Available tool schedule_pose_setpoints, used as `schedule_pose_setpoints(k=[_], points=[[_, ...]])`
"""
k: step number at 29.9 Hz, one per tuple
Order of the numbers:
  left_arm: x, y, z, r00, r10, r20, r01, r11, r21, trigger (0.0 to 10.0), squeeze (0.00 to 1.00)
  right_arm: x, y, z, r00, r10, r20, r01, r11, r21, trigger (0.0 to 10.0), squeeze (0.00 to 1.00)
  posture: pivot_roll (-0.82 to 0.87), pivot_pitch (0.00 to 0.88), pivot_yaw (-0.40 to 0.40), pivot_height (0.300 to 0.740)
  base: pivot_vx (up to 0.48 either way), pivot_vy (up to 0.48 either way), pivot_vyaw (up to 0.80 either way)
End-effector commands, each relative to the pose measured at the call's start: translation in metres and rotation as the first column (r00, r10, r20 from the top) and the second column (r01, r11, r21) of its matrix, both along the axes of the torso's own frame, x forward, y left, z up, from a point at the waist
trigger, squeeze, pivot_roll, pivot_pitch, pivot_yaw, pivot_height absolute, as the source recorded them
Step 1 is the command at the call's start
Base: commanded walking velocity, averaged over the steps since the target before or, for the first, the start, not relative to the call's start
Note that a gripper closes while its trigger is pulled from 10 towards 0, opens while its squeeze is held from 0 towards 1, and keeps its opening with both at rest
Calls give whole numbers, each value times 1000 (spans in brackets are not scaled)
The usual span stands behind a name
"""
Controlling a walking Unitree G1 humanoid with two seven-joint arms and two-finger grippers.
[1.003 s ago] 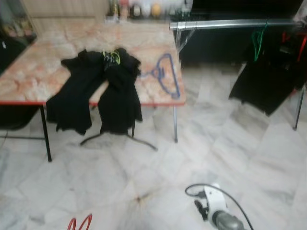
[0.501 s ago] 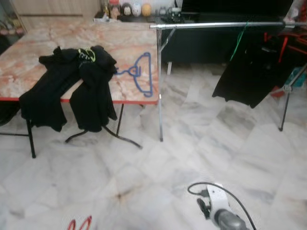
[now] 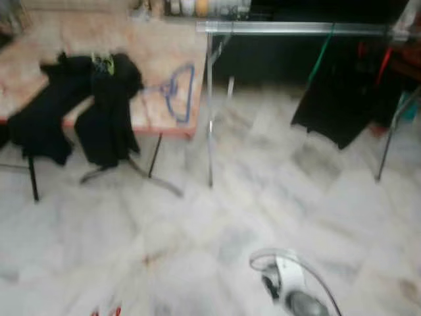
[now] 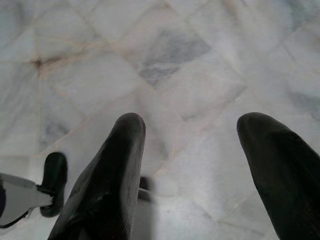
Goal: Hang hanger
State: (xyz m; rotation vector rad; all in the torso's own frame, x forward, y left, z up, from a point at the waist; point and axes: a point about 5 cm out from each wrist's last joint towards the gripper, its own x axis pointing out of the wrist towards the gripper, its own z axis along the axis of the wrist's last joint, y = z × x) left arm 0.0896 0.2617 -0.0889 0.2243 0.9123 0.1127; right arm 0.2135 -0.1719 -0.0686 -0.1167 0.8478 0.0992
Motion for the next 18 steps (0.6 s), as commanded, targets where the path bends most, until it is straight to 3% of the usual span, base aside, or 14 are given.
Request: schedule_pose_setpoints(k=[1,7,11,18], points=[[-1,-4,-2,1000,-21,-13,21,1000,-8,10000,0,-2,-12,0,999,-52,7,52,999,-7,10000,0,42,96,-45,740,0,-315,0],[-1,-4,-1,1000,-23,-12,23,1000,-8,10000,0,-2,-12,0,998,-63,2,63,998,-3,10000,0,42,96,-45,740,0,-315,0],[-1,-3,-1,1000,-21,-11,21,1000,-8,10000,0,-2,-12,0,998,-64,-1,64,998,-3,10000,0,42,93,-45,740,0,-315,-619],[-1,-2,0,1000,-7,2,7,1000,17,10000,0,-1,-12,1,998,-59,8,59,998,-10,10000,0,44,101,-44,740,0,0,0]])
